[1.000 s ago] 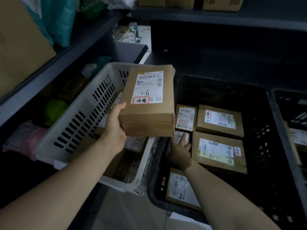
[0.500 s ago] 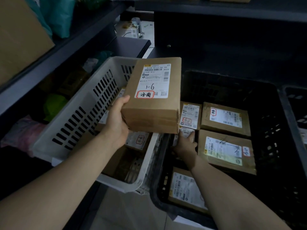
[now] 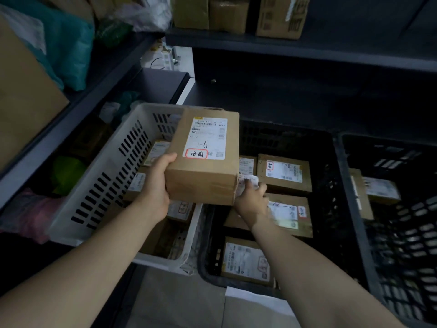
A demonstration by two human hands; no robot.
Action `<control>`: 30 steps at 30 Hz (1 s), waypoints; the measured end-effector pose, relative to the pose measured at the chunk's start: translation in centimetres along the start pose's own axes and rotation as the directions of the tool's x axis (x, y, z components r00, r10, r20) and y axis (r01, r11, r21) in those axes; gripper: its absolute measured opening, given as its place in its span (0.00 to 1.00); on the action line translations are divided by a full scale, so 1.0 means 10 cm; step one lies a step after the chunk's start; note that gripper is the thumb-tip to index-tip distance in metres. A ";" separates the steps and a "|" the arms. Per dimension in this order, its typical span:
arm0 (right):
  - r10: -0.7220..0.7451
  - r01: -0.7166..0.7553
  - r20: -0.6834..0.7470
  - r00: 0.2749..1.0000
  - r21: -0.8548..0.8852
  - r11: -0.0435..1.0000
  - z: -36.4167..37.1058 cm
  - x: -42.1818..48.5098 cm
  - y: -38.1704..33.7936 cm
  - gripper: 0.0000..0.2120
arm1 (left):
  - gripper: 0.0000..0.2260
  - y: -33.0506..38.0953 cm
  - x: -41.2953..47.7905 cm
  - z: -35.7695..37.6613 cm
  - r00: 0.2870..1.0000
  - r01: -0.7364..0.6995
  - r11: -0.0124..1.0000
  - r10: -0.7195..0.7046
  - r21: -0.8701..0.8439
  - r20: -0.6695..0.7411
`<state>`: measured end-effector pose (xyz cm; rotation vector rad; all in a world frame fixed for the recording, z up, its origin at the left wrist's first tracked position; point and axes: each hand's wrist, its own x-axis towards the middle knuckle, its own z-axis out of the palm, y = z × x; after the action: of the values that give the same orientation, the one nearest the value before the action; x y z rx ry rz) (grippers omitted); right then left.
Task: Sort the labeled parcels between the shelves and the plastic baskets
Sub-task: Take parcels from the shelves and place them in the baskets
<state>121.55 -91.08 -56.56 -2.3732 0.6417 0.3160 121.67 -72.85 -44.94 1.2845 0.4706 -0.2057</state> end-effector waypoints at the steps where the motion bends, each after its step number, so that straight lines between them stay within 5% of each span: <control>1: 0.005 -0.005 -0.014 1.000 0.015 1.000 -0.11 -0.02 0.00 0.25 | 0.07 0.03 -0.04 0.04 1.000 0.004 1.000 -0.004 0.006 0.013; 8: -0.029 0.050 -0.153 0.988 0.140 0.989 -1.15 -0.06 0.30 0.37 | 0.07 0.09 -0.16 0.71 0.995 0.047 0.998 -0.051 0.041 0.088; 13: -0.036 0.108 -0.369 0.929 0.175 0.979 -2.05 -0.15 0.85 0.36 | 0.08 -0.09 -0.33 1.42 0.979 0.078 0.995 -0.088 0.063 0.185; 17: 0.091 0.038 -0.465 0.881 0.263 0.964 -2.54 -0.12 1.45 0.35 | 0.09 -0.35 -0.46 1.90 0.967 0.082 0.993 -0.099 0.080 0.236; 25: 0.429 -0.396 -0.304 0.850 0.169 0.903 -2.68 0.18 2.87 0.36 | 0.12 -0.96 -0.49 2.64 0.973 0.096 0.989 -0.117 0.110 0.197; 30: 0.452 -0.442 -0.155 0.878 0.096 0.892 -2.61 0.54 3.38 0.36 | 0.09 -1.19 -0.38 3.00 0.991 0.094 0.994 -0.099 0.058 0.090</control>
<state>110.05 -132.60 -56.69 -2.1890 1.2739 0.2825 120.18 -105.23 -47.44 1.2993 0.4505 -0.3597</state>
